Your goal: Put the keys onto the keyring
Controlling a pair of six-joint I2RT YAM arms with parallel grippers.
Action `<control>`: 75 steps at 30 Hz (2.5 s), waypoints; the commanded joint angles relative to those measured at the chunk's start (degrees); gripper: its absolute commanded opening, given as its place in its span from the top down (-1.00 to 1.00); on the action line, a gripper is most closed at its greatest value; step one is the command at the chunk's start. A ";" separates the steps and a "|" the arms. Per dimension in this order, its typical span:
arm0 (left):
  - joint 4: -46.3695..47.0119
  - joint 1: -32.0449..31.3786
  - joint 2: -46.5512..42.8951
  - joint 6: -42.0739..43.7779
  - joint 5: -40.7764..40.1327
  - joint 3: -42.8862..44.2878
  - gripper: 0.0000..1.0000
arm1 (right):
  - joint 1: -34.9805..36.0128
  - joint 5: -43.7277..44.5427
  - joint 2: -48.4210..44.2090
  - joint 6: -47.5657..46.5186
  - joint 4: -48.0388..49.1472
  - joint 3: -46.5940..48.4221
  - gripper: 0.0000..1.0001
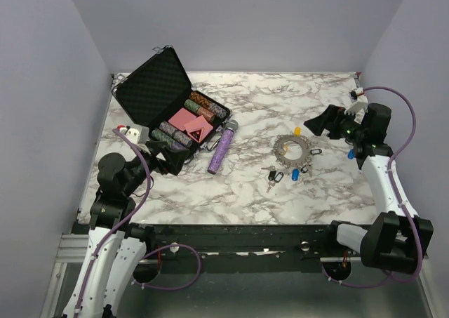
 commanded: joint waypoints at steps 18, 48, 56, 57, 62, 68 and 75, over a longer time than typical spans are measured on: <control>-0.24 0.29 -0.55 0.38 -0.21 -0.63 -0.98 | 0.26 -0.81 0.67 0.35 1.30 0.13 -1.00; 6.80 0.38 4.46 -8.15 8.75 0.16 -0.98 | 7.03 -16.80 7.52 -55.26 -38.06 12.78 -1.00; 4.51 0.29 -0.09 -3.23 2.17 -1.15 -0.98 | 7.03 -13.12 4.10 -59.33 -36.41 11.74 -1.00; 5.29 0.29 -1.06 -2.96 1.64 -2.11 -0.98 | 7.03 -12.68 3.75 -59.42 -35.97 11.21 -1.00; 5.39 0.29 -4.85 -1.64 0.40 -3.79 -0.97 | 6.94 -10.84 2.87 -61.27 -35.71 8.23 -1.00; 5.04 0.29 -5.38 -1.47 0.66 -3.62 -0.97 | 6.94 4.96 6.20 -52.30 -36.66 10.15 -1.00; 5.04 0.29 -6.43 -1.82 1.54 -3.35 -0.97 | 6.15 12.98 8.67 -49.49 -38.08 10.15 -1.00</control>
